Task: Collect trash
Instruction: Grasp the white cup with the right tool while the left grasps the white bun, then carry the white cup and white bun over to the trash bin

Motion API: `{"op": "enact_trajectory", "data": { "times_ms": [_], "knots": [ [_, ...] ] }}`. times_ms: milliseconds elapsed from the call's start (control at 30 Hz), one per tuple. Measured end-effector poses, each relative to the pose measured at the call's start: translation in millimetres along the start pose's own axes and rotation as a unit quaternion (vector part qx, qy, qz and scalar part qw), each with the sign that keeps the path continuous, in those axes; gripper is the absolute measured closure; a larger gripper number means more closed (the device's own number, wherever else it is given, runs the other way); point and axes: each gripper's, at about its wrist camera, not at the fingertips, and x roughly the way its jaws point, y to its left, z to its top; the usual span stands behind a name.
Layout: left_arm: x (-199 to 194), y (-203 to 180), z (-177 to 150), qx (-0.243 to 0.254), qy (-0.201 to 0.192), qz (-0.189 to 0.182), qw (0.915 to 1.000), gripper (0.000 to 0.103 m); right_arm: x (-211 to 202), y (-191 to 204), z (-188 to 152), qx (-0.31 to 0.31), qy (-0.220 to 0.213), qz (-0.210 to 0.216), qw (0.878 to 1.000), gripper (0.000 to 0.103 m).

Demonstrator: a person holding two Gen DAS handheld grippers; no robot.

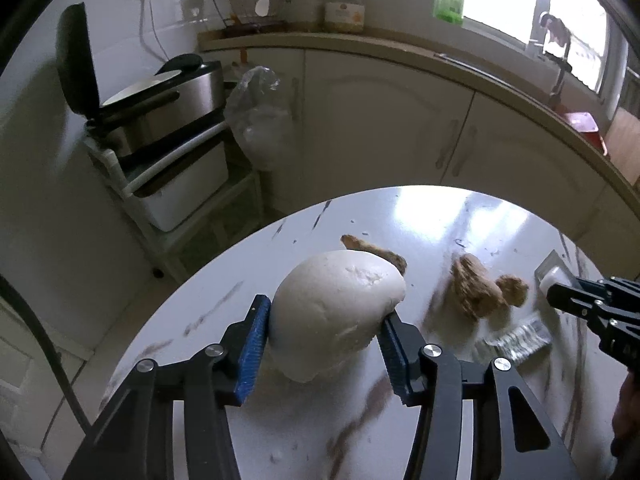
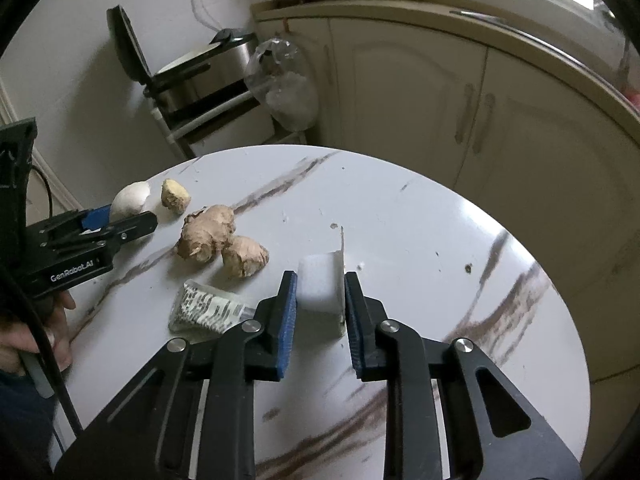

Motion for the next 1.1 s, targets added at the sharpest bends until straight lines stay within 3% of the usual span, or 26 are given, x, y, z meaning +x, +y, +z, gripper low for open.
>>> {"op": "enact_trajectory", "data": {
  "times_ms": [267,500,767,1100],
  "knots": [
    [-53,-17,-33,-0.006,-0.022,-0.008,0.9997,0.054,-28,-8,-16,0.018,-0.013,0.017,1.0,0.082],
    [-111,-57,-65,-0.002,-0.041,-0.034,0.9986,0.054,-80,-11,-39,0.032,-0.044,0.035,0.998,0.082],
    [-178,-135,-100,0.025,-0.071,-0.077,0.9942,0.054,-154,-32,-80,0.044,-0.089,0.043,0.994,0.082],
    [-209,-257,-146,0.092,-0.065,-0.146,0.9829,0.054,-254,-102,-161,0.093,-0.144,0.006,0.985,0.082]
  ]
}}
